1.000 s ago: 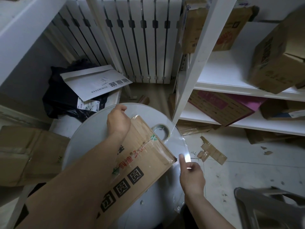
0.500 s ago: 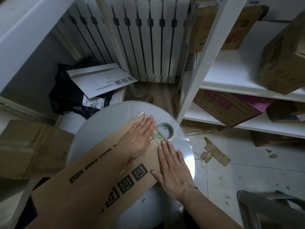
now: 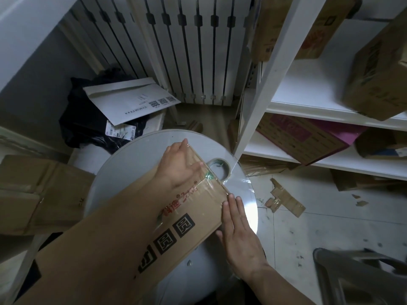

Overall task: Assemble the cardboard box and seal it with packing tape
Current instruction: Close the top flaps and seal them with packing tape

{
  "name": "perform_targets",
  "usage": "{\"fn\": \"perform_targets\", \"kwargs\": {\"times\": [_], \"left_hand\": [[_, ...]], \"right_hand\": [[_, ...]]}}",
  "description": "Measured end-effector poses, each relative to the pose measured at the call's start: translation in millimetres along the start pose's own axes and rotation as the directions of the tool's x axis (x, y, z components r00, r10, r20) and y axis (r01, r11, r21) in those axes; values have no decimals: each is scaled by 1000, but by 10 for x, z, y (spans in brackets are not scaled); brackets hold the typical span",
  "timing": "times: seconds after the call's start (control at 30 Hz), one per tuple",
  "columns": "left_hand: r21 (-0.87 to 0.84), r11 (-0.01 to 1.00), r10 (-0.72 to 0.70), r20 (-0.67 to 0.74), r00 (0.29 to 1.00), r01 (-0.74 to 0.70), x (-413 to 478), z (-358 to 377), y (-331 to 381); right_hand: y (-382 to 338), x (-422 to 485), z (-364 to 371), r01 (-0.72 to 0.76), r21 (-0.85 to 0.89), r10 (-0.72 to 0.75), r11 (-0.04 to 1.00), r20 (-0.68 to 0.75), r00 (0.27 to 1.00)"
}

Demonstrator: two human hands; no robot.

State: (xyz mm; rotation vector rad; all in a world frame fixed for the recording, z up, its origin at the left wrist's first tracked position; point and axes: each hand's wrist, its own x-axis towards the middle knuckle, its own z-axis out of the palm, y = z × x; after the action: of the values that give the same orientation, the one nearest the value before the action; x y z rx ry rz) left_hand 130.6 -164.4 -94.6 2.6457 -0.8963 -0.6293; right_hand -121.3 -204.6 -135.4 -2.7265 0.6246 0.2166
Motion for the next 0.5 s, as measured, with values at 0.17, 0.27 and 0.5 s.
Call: {"fn": "perform_targets", "kwargs": {"times": [0.17,0.27,0.5], "left_hand": [[-76,995,-66,62,996,70,122,-91,-28],[44,995,-91,116,989,87,130,-168,-6],[-7,992,-127,33,991,127,-57,-97,-174]], "right_hand": [[-51,38,-26,-7,0,7,1000,-21,1000],[-14,-17,-52,-4,30,5,1000,-30,1000],[-146,-144,-134,-136,146,120,980,109,987]]}}
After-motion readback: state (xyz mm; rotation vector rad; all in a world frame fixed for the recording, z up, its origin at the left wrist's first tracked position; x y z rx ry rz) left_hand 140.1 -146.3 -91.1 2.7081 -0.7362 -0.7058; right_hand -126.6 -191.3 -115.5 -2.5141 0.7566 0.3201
